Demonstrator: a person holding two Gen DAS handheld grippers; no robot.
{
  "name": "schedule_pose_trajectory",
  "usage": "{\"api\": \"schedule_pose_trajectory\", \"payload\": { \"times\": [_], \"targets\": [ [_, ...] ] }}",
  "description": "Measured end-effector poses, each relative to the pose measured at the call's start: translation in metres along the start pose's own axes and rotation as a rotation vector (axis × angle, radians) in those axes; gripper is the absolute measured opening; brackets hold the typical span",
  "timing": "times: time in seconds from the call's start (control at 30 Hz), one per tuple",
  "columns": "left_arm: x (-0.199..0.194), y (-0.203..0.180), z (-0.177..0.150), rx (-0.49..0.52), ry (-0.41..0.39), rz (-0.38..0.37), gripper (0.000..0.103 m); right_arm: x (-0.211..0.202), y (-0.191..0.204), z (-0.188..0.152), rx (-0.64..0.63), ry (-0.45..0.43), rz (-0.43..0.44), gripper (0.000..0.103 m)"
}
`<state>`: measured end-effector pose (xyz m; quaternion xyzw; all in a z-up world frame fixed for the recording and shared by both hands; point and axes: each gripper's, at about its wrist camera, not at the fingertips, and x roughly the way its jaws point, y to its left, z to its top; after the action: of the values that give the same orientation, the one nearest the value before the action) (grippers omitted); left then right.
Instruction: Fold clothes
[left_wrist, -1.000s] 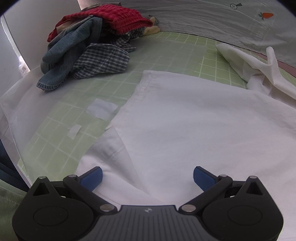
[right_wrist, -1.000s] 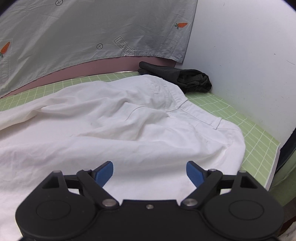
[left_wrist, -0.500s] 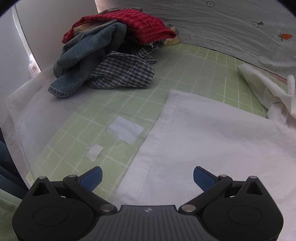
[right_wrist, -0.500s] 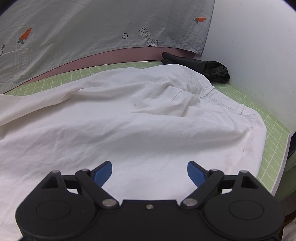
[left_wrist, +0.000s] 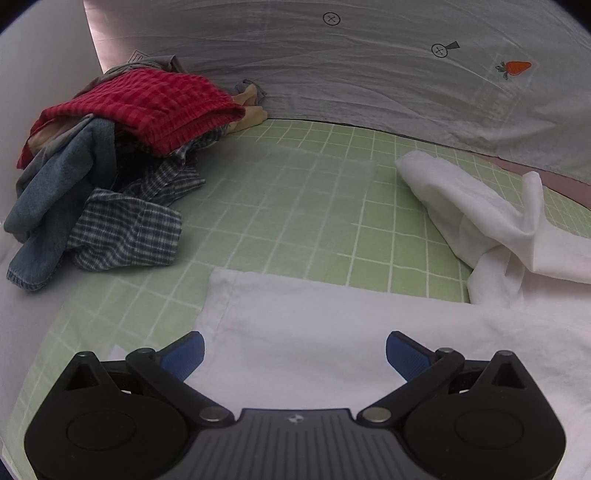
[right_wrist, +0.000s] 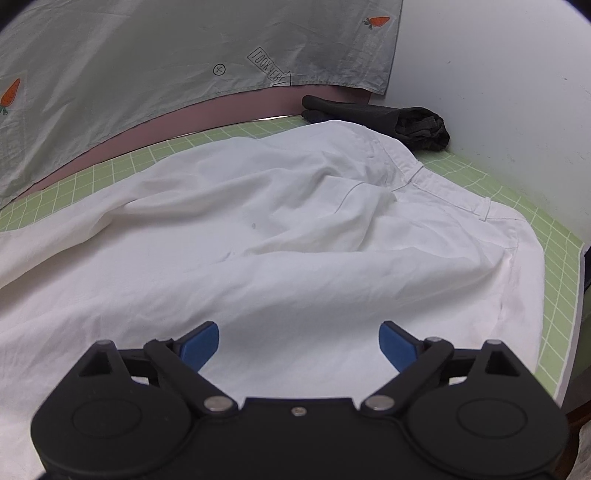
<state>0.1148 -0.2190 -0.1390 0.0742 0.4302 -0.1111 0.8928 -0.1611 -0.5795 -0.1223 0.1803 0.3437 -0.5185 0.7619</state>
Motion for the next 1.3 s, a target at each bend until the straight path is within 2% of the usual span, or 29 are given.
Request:
{"api": "schedule_pose_trajectory", "payload": {
  "times": [0.23,0.4,0.5,0.6,0.77,0.9,1.1,1.17,1.2,1.23,1.27,1.3],
  "targets": [
    [0.047,-0.049,0.031,0.035,0.017,-0.066,0.103,0.028,0.02,0.023,-0.032,-0.004,-0.003,0.095],
    [0.084,-0.079,0.058,0.049,0.013,-0.088,0.103,0.047,0.043,0.057,-0.064,-0.059,0.017,0.096],
    [0.1,-0.094,0.076,0.045,-0.016,-0.09,0.103,0.066,0.059,0.073,-0.087,-0.066,0.036,0.096],
    [0.106,-0.114,0.095,0.062,-0.074,-0.061,0.103,0.082,0.071,0.08,-0.095,-0.068,0.039,0.096],
    [0.109,-0.146,0.115,0.079,-0.169,-0.11,0.103,0.095,0.073,0.085,-0.063,-0.057,0.039,0.096],
    [0.127,-0.162,0.123,0.046,-0.148,-0.203,0.103,0.109,0.07,0.084,-0.069,-0.035,0.015,0.096],
    [0.161,-0.163,0.128,-0.103,-0.019,-0.396,0.102,0.125,0.069,0.083,-0.04,-0.004,-0.005,0.096],
    [0.162,-0.159,0.127,-0.133,-0.006,-0.463,0.085,0.127,0.069,0.082,-0.044,-0.008,-0.01,0.096],
    [0.16,-0.157,0.128,-0.146,-0.006,-0.483,0.062,0.127,0.069,0.082,-0.044,-0.01,-0.011,0.096],
    [0.157,-0.155,0.128,-0.16,-0.009,-0.496,0.033,0.127,0.069,0.082,-0.044,-0.011,-0.012,0.096],
    [0.153,-0.153,0.129,-0.173,-0.012,-0.509,0.022,0.128,0.069,0.082,-0.045,-0.011,-0.012,0.096],
    [0.15,-0.151,0.129,-0.186,-0.015,-0.521,0.015,0.128,0.069,0.082,-0.045,-0.012,-0.013,0.096]
  ]
}}
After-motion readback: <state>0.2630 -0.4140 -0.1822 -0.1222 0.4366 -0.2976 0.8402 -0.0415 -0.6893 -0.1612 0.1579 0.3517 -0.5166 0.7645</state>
